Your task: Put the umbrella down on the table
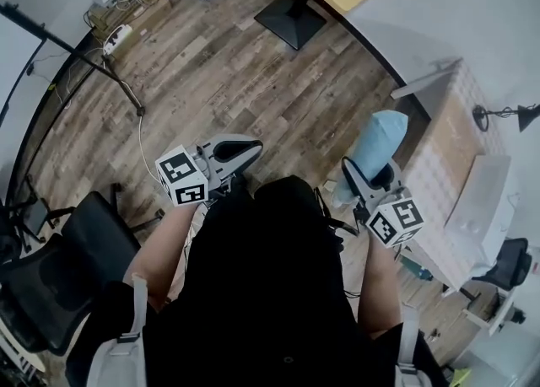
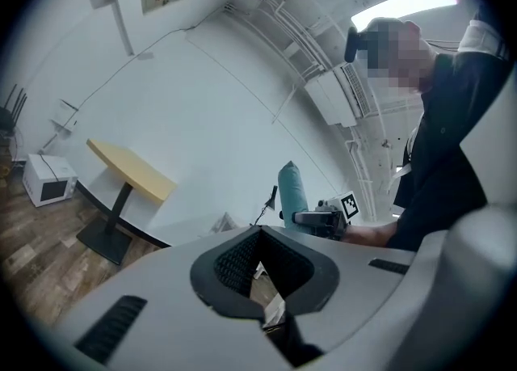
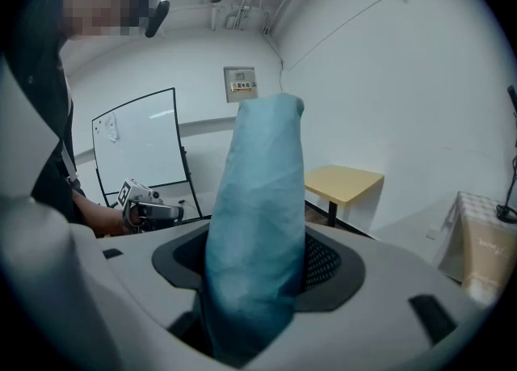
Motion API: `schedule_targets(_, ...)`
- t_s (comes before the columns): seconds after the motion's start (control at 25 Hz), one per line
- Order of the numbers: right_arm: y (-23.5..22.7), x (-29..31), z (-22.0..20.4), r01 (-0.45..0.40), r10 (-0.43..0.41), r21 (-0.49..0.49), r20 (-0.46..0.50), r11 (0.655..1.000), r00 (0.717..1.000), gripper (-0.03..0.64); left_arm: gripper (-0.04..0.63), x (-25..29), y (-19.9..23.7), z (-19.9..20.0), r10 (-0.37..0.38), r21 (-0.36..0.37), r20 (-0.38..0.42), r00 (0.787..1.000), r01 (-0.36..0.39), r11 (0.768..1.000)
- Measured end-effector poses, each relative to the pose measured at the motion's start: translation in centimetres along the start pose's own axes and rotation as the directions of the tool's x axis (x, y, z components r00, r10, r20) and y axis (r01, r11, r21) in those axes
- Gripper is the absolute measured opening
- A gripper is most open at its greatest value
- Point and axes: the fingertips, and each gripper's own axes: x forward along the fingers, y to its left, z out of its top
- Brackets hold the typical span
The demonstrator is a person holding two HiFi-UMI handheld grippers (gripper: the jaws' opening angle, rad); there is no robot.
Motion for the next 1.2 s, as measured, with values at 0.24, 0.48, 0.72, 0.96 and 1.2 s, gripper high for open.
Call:
schedule_targets(0.24, -2.3, 2.3, 0.7, 0.022, -0.021, 0.055, -0.009, 0.998, 1.000, 0.287, 0.012, 2.2, 2.2, 0.5, -0.014, -0.031, -0.023, 1.000, 0.013, 0.999)
schedule_targets(0.48, -5.2, 6.0, 2.1, -0.010, 0.008, 0.086, 0.026, 0.996, 1.000, 0.287, 0.012, 3.8, 5.4, 2.0, 0.018, -0.022, -0.037, 0.999, -0.019, 1.000)
schedule_targets(0.72, -9.5, 9.8, 3.9, -0.057, 0.053, 0.087, 0.051, 0.995, 0.997, 0.287, 0.012, 6.8, 9.5, 3.8, 0.069, 0.000, -0.063, 0.996, -0.069, 0.998)
schedule_targets(0.96, -16.2, 12.7, 6.2, -0.090, 0.082, 0.107, 0.076, 0.990, 0.994, 0.287, 0.012, 12.8, 12.1, 6.6, 0.100, 0.020, -0.082, 0.992, -0.099, 0.995)
schedule_targets(1.2, -22.4, 15.3, 8.4, -0.129, 0.122, 0.093, 0.084, 0.987, 0.989, 0.287, 0.012, 17.2, 15.3, 9.2, 0.159, 0.046, -0.094, 0.983, -0.155, 0.987)
